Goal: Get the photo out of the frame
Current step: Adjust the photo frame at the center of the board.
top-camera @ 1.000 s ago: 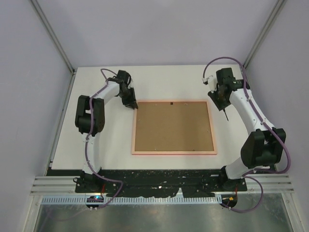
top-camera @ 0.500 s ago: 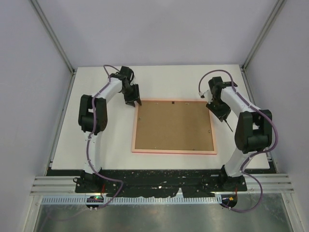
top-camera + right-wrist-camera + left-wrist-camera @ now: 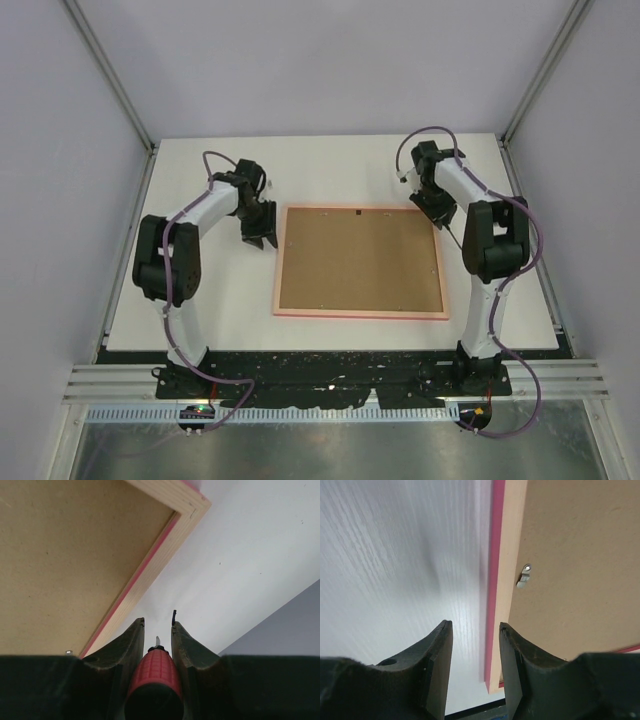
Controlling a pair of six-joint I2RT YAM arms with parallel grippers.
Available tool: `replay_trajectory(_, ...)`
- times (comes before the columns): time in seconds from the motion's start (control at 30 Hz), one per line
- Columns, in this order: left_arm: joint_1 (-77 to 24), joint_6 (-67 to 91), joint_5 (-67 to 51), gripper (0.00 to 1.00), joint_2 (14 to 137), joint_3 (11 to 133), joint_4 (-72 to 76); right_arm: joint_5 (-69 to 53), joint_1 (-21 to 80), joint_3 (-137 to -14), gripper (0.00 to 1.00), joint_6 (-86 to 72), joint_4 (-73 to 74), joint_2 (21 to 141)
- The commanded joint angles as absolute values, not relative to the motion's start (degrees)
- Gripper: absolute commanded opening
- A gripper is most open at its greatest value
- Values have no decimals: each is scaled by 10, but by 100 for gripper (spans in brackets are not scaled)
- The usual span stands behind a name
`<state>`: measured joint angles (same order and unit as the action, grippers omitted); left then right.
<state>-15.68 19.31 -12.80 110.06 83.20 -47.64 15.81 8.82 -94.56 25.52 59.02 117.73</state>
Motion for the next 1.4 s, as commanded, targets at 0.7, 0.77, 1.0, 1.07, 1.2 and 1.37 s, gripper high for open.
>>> replay_trajectory(0.7, -215, 166, -69, 36, 1127, 784, -473, 204, 119, -1089, 8, 261, 619, 1287)
replay_trajectory(0.77, -216, 167, -63, 31, 1135, 792, -475, 205, 119, -1087, 8, 264, 617, 1288)
replay_trajectory(1.0, -219, 164, -42, 18, 1176, 848, -496, 207, 119, -1043, 8, 271, 601, 1270)
replay_trajectory(1.07, -220, 161, -37, 15, 1189, 870, -504, 207, 119, -1025, 8, 274, 592, 1263)
replay_trajectory(1.2, -220, 155, -30, 10, 1217, 917, -520, 207, 119, -1005, 8, 276, 581, 1262)
replay_trajectory(1.37, -219, 142, -11, 7, 1257, 1000, -559, 207, 119, -985, 8, 275, 578, 1259)
